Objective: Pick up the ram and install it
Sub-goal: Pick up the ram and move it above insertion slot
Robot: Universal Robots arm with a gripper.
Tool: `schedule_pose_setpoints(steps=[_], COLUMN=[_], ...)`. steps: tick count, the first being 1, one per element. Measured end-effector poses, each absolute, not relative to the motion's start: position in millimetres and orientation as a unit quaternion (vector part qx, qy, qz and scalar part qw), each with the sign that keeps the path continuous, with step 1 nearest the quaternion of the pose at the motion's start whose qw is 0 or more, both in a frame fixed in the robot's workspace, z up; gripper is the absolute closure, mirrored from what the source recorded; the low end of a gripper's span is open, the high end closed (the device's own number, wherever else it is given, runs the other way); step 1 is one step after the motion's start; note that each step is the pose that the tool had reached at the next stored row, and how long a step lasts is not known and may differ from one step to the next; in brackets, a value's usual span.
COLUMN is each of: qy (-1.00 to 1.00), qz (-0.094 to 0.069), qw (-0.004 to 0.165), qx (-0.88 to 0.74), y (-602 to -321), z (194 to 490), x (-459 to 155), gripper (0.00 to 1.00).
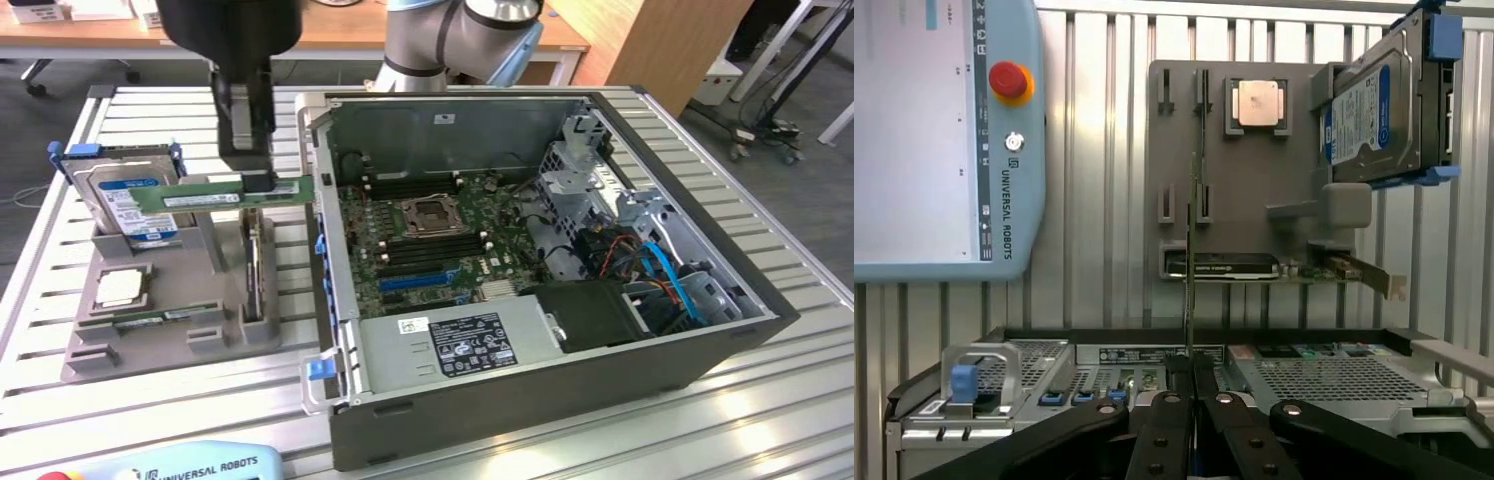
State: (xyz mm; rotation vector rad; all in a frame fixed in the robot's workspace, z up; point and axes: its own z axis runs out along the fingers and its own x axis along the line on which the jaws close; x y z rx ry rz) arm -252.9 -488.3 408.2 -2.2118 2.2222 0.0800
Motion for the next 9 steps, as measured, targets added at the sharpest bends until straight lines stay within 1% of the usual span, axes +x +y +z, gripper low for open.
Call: schedule_pose_setpoints(steps=[9], qy=[0.709], qz=[0.025], qw=[0.003], qx=[-0.705], y=[-488], z=[408], x=[-228], gripper=[0.89])
